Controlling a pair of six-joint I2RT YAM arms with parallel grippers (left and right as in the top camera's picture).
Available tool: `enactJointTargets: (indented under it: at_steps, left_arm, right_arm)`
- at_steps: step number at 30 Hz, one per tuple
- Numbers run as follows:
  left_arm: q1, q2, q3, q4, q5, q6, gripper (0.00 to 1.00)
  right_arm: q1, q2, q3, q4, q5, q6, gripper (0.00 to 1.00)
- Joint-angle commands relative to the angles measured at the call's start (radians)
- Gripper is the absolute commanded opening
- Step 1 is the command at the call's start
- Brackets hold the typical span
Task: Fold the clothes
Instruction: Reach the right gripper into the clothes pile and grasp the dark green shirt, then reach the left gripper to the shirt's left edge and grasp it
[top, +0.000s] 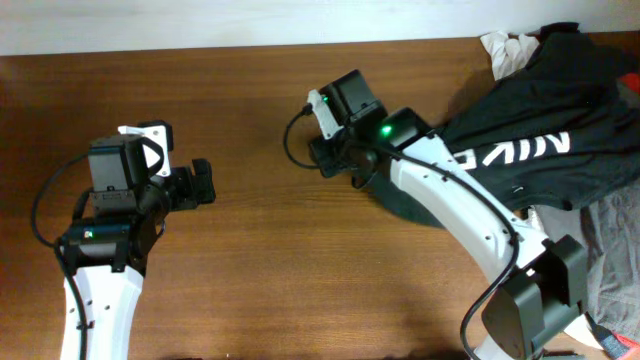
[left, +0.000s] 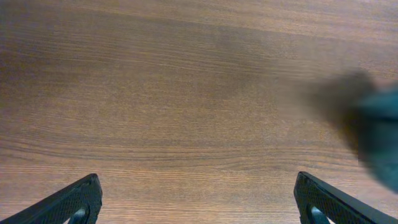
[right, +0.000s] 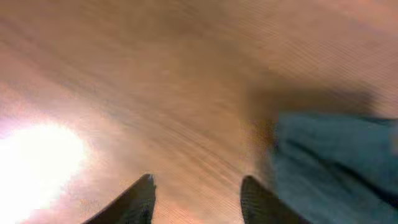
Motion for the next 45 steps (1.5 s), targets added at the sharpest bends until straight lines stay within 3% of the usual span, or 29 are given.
enactJointTargets:
  at_steps: [1, 3, 9, 15, 20, 26, 32, 39, 41, 42, 44, 45]
  left_arm:
    - [-0.011, 0.021, 0.019, 0.005, 0.072, -0.005, 0.98]
    - [-0.037, 0.035, 0.019, 0.009, 0.095, -0.005, 0.93]
    - [-0.189, 0.120, 0.019, 0.079, 0.105, -0.008, 0.94]
    - [-0.375, 0.325, 0.019, 0.207, 0.146, -0.195, 0.94]
    - [-0.489, 0.522, 0.019, 0.369, 0.167, -0.334, 0.93]
    - [-0.578, 0.736, 0.019, 0.612, 0.164, -0.501, 0.89]
    - [-0.623, 0.863, 0.019, 0.734, 0.167, -0.554, 0.89]
    - [-0.665, 0.892, 0.019, 0.909, 0.144, -0.571, 0.54]
    - [-0.667, 0.892, 0.019, 0.918, 0.134, -0.571, 0.37]
    - [-0.667, 0.892, 0.019, 0.922, 0.129, -0.571, 0.15]
    - [-0.665, 0.891, 0.020, 0.930, 0.129, -0.555, 0.02]
    - [-0.661, 0.889, 0.020, 0.936, 0.130, -0.535, 0.01]
  right_arm:
    - [-0.062, -0.057, 0.092, -0.065, 0.212, 0.002, 0.67]
    - [-0.134, -0.096, 0.183, -0.161, 0.251, 0.002, 0.68]
    - [-0.353, -0.189, 0.340, -0.391, 0.256, 0.001, 0.75]
    - [-0.628, -0.287, 0.351, -0.551, 0.239, 0.001, 0.99]
    - [-0.779, -0.303, 0.351, -0.584, 0.061, 0.000, 0.99]
    - [-0.801, -0.303, 0.351, -0.611, 0.051, 0.001, 0.99]
    - [-0.800, -0.303, 0.351, -0.624, 0.051, 0.001, 0.99]
    - [-0.800, -0.303, 0.351, -0.627, 0.044, 0.001, 0.99]
    - [-0.800, -0.303, 0.351, -0.628, 0.044, 0.001, 0.99]
    - [-0.800, -0.303, 0.351, -0.628, 0.044, 0.001, 0.99]
    - [-0.800, -0.303, 0.351, -0.627, 0.044, 0.001, 0.99]
    - [-0.800, -0.303, 0.351, -0.628, 0.044, 0.001, 0.99]
